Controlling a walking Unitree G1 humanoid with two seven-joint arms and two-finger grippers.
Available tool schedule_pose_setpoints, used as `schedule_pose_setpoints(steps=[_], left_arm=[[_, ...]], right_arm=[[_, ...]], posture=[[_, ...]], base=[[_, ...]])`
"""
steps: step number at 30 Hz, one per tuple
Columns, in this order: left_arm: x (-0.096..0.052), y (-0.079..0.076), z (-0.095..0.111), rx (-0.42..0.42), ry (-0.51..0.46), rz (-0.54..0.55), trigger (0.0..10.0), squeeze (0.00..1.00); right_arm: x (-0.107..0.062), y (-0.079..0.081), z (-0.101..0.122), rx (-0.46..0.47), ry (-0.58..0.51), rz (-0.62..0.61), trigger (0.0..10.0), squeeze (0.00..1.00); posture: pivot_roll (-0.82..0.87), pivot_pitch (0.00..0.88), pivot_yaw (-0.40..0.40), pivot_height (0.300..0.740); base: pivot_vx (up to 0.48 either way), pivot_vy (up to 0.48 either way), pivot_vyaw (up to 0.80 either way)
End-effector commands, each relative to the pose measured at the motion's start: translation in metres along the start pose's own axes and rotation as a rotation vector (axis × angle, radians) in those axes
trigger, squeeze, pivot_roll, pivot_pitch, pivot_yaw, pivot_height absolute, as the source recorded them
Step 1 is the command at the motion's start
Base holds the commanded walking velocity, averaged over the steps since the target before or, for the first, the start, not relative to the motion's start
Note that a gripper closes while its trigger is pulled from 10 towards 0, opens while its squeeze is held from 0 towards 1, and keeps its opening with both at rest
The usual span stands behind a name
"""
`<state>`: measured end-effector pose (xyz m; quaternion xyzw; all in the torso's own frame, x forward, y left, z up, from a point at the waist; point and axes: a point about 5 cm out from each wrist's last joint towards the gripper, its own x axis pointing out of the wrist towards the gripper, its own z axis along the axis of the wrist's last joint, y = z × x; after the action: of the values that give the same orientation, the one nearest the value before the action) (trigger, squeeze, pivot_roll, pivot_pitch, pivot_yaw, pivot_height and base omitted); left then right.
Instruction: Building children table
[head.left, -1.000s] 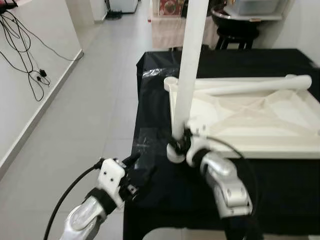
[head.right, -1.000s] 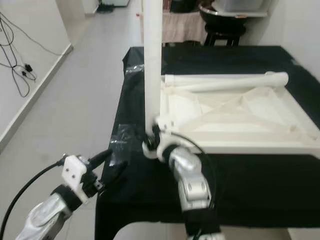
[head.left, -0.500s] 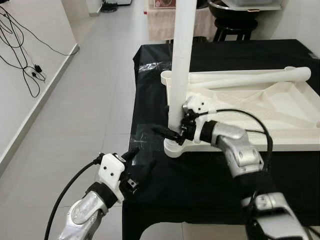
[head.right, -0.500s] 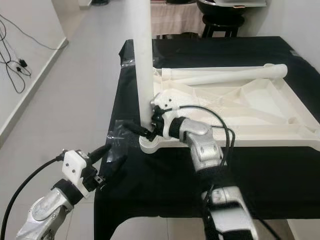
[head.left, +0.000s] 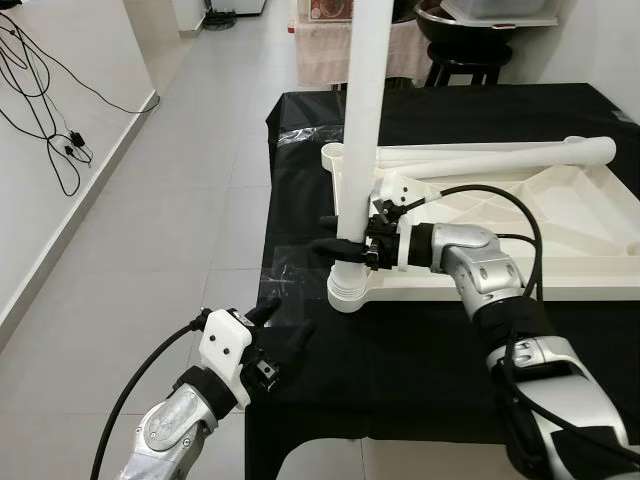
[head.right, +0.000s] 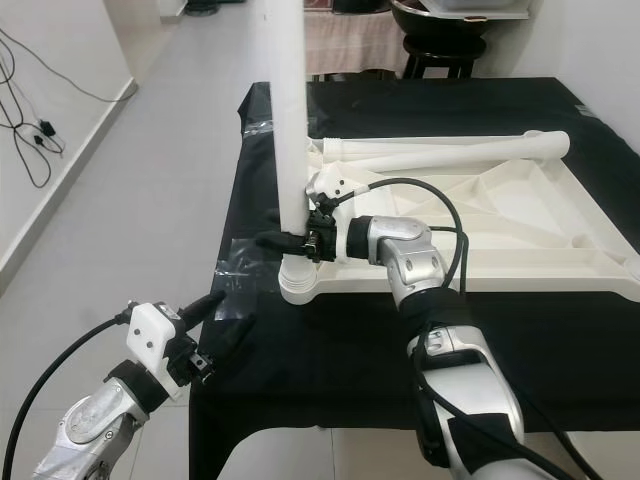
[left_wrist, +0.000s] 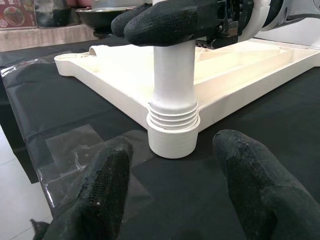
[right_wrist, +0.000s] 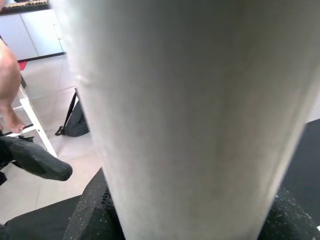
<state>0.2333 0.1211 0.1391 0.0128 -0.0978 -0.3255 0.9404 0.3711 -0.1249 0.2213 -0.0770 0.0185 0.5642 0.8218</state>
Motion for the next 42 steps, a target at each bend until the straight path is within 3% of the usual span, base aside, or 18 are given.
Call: schedule_pose_setpoints(steps=[1,10,12,13,15,18,20,21,25,26,29,30,31,32,37,40,41,42], left_arm=[[-0.002,-0.002,0.000,0.005,0.003,0.000,10.0,0.00],[-0.003,-0.001,0.000,0.005,0.004,-0.001,10.0,0.00],[-0.005,0.001,0.000,0.007,0.007,0.000,10.0,0.00],[-0.005,0.001,0.000,0.007,0.007,0.000,10.0,0.00],[-0.006,0.004,0.000,0.011,0.008,0.004,10.0,0.00],[-0.006,0.005,0.000,0.011,0.009,0.005,10.0,0.00],[-0.006,0.005,-0.001,0.013,0.013,0.007,10.0,0.00],[-0.004,0.005,-0.003,0.016,0.019,-0.001,10.0,0.00],[-0.004,0.007,-0.003,0.023,0.017,0.014,10.0,0.00],[-0.004,0.008,-0.003,0.028,0.014,0.026,10.0,0.00],[-0.003,0.008,-0.002,0.031,0.011,0.035,10.0,0.00],[-0.003,0.008,-0.002,0.031,0.010,0.037,10.0,0.00],[-0.002,0.008,-0.002,0.031,0.010,0.036,10.0,0.00],[-0.002,0.008,-0.002,0.030,0.011,0.032,10.0,0.00],[-0.002,0.008,-0.002,0.030,0.012,0.028,10.0,0.00],[-0.001,0.008,-0.002,0.029,0.012,0.023,10.0,0.00],[-0.001,0.008,-0.002,0.028,0.012,0.023,10.0,0.00],[-0.001,0.008,-0.002,0.028,0.012,0.023,10.0,0.00]], right_arm=[[-0.003,0.000,-0.002,0.007,-0.005,0.006,0.0,0.00],[-0.018,-0.002,-0.009,-0.023,-0.008,-0.102,0.0,0.00],[-0.014,0.007,-0.020,0.045,-0.105,-0.440,0.0,0.00],[-0.014,0.007,-0.020,0.045,-0.105,-0.440,0.0,0.00],[0.013,0.082,-0.078,0.231,-0.031,-0.696,0.0,0.00],[0.017,0.102,-0.086,0.276,-0.012,-0.746,0.0,0.00],[0.020,0.093,-0.082,0.219,-0.001,-0.708,0.0,0.00],[0.016,0.067,-0.074,0.143,0.015,-0.699,0.0,0.00],[0.015,0.061,-0.071,0.129,0.018,-0.698,0.0,0.00],[0.014,0.061,-0.069,0.120,0.013,-0.708,2.6,0.00],[0.014,0.062,-0.069,0.116,0.012,-0.716,2.6,0.00],[0.013,0.061,-0.069,0.138,0.003,-0.710,10.0,0.00],[0.013,0.064,-0.066,0.169,-0.015,-0.725,10.0,0.00],[0.014,0.066,-0.060,0.193,-0.044,-0.706,10.0,1.00],[0.015,0.069,-0.053,0.208,-0.073,-0.688,10.0,1.00],[0.021,0.065,-0.020,0.043,-0.111,-0.367,10.0,1.00],[0.017,0.061,-0.015,-0.076,-0.067,-0.261,10.0,0.46],[0.017,0.061,-0.015,-0.076,-0.067,-0.261,10.0,0.46]], posture=[[-0.07,0.160,0.011,0.740],[-0.07,0.159,0.015,0.740],[-0.08,0.154,0.007,0.740],[-0.08,0.154,0.007,0.740],[-0.08,0.159,0.021,0.740],[-0.08,0.159,0.021,0.740],[-0.09,0.127,0.031,0.740],[-0.07,0.126,0.010,0.740],[-0.08,0.126,0.015,0.740],[-0.08,0.125,0.012,0.740],[-0.08,0.125,0.012,0.740],[-0.08,0.122,0.015,0.740],[-0.07,0.124,0.019,0.740],[-0.07,0.123,0.025,0.740],[-0.07,0.123,0.025,0.740],[-0.06,0.128,0.035,0.740],[-0.05,0.127,0.031,0.740],[-0.05,0.127,0.031,0.740]], base=[[0.000,0.000,0.00],[0.000,0.000,0.00],[0.000,0.000,0.00],[0.000,0.000,0.00],[0.000,0.000,0.00],[0.000,0.000,0.00],[0.000,0.000,0.00],[0.000,0.000,0.00],[0.000,0.000,0.00],[0.000,0.000,0.00],[0.000,0.000,0.00],[0.000,0.000,0.00],[0.000,0.000,0.00],[0.000,0.000,0.00],[0.000,0.000,0.00],[0.000,0.000,0.00],[0.000,0.000,0.00],[0.000,0.000,0.00]])
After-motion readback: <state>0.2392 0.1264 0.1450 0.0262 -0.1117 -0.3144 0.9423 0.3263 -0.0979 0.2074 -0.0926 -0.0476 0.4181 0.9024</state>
